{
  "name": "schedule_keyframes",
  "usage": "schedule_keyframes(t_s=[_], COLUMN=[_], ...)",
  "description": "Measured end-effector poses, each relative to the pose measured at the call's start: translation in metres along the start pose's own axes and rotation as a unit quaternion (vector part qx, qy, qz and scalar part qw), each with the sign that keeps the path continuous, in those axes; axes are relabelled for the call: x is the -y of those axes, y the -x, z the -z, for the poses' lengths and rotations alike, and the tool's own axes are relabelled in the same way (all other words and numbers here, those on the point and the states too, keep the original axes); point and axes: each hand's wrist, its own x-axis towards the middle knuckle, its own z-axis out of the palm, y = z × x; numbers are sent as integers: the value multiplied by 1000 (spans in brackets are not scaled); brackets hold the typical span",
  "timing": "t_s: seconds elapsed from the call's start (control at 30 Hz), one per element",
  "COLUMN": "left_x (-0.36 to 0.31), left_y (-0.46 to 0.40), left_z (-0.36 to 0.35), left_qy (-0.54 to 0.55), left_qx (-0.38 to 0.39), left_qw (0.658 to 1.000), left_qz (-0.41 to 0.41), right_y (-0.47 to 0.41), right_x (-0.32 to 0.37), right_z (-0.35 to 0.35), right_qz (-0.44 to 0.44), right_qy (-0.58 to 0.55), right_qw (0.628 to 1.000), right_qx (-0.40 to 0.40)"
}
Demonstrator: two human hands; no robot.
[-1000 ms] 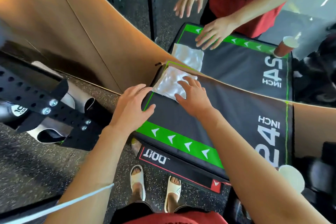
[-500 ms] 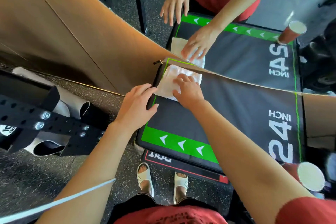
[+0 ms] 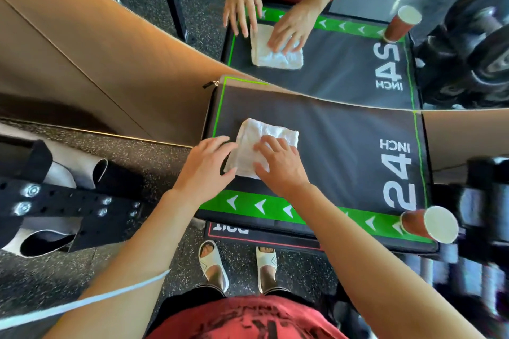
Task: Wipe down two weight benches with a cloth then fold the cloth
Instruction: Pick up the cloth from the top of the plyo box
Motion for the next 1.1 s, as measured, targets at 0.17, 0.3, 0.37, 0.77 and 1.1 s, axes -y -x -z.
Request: schedule_keyframes(t_s=[0.17,0.3,0.37,0.77,1.1], left_x=[-27,-35,-32,-28,-41], left_y=[11,24,27,40,47], left_z=[-25,-42,-45,-45,-43], left_qy=[-7,-23,-12,-6,-4], left_qx=[49,65,59,3,-16], left_qw=[998,997,998,1000,1000], left_qz=[-40,-38,-35,-2,5], right_y=[50,77,79,54,85], right_x=[-3,-10,-15,-45,-28], right_z=[-3,-4,-2,-12,-29], right_qz=[-14,-5,18,150,-12], right_qy=[-9,-2,-16,26,6], right_qw=[1000,1000,999,988,993], right_qx=[3,-2,-35,33,-121])
